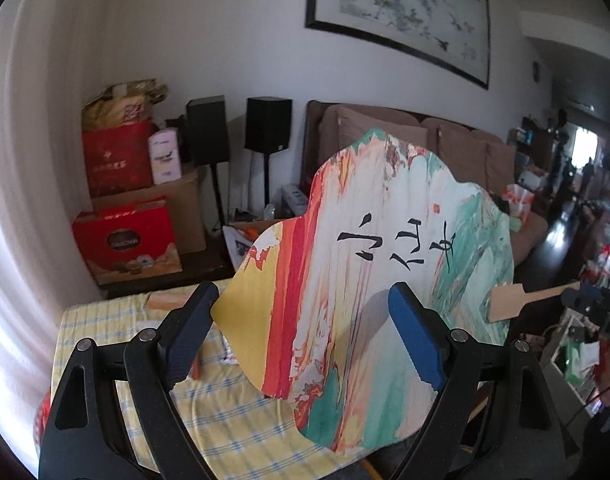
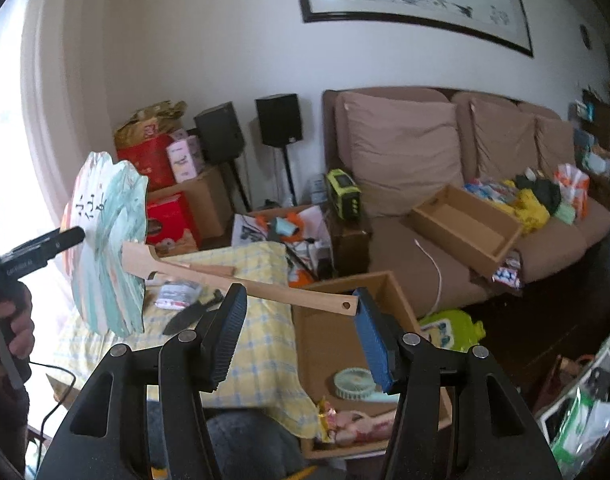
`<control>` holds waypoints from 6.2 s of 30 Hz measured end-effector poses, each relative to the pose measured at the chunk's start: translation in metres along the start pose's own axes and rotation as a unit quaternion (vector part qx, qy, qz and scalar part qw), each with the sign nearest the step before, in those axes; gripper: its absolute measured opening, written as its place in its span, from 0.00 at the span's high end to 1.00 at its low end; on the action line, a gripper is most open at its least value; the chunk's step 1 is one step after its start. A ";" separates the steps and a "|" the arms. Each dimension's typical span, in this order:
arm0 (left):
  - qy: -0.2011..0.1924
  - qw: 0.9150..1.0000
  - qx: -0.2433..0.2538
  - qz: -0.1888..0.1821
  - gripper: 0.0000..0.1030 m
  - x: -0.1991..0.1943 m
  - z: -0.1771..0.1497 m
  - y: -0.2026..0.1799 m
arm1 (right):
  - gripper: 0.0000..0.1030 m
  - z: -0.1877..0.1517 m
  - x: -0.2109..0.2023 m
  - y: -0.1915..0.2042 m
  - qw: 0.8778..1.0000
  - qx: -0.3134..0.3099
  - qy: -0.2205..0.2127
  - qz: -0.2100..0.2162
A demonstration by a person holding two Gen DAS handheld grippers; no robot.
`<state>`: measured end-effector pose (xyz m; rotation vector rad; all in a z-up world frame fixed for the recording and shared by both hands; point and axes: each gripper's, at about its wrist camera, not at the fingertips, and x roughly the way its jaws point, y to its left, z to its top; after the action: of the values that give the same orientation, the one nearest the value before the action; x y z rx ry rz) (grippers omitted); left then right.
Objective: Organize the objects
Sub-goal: 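Carry the painted fan and wooden spatula over the cardboard box with both grippers, then open the left gripper to drop the fan into the box while the right gripper releases the spatula, then move both grippers from the box back over the table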
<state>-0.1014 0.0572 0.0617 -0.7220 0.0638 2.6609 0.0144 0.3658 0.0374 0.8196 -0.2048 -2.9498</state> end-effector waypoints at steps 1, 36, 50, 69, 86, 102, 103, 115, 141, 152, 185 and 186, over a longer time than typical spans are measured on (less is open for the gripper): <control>0.001 1.000 0.004 0.000 0.17 0.002 0.001 -0.004 | 0.46 -0.003 -0.001 -0.006 1.000 0.006 0.002 0.000; 0.081 0.996 0.031 -0.008 0.15 0.109 -0.033 -0.102 | 0.45 -0.069 0.035 -0.108 0.993 0.094 0.051 -0.045; 0.116 0.992 0.045 -0.020 0.15 0.153 -0.042 -0.124 | 0.43 -0.082 0.051 -0.132 0.987 0.116 0.079 -0.077; 0.148 0.985 0.084 -0.015 0.17 0.205 -0.049 -0.155 | 0.43 -0.109 0.083 -0.150 0.974 0.141 0.134 -0.114; 0.172 0.979 0.106 -0.026 0.17 0.245 -0.046 -0.171 | 0.43 -0.113 0.087 -0.159 0.968 0.164 0.143 -0.122; 0.169 0.979 0.107 -0.030 0.17 0.264 -0.044 -0.187 | 0.43 -0.119 0.092 -0.167 0.965 0.180 0.154 -0.116; 0.169 0.979 0.107 -0.029 0.17 0.266 -0.044 -0.188 | 0.43 -0.120 0.092 -0.167 0.964 0.181 0.155 -0.116; 0.189 0.976 0.106 -0.022 0.17 0.292 -0.053 -0.196 | 0.43 -0.128 0.099 -0.176 0.960 0.191 0.166 -0.119; 0.212 0.973 0.090 -0.006 0.16 0.342 -0.076 -0.195 | 0.43 -0.148 0.123 -0.169 0.954 0.188 0.214 -0.092; 0.222 0.971 0.083 -0.020 0.18 0.360 -0.082 -0.206 | 0.42 -0.147 0.124 -0.165 0.956 0.172 0.227 -0.066; 0.079 0.997 -0.016 0.019 0.16 0.136 -0.025 -0.008 | 0.43 -0.136 0.117 -0.154 0.961 0.178 0.207 -0.031; 0.073 0.997 -0.020 0.032 0.16 0.125 -0.027 0.006 | 0.43 -0.134 0.117 -0.151 0.962 0.178 0.206 -0.025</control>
<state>-0.1903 0.0918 -0.0237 -0.9432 0.0742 2.6725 -0.0211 0.4876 -0.1583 1.4751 -0.7037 -2.7348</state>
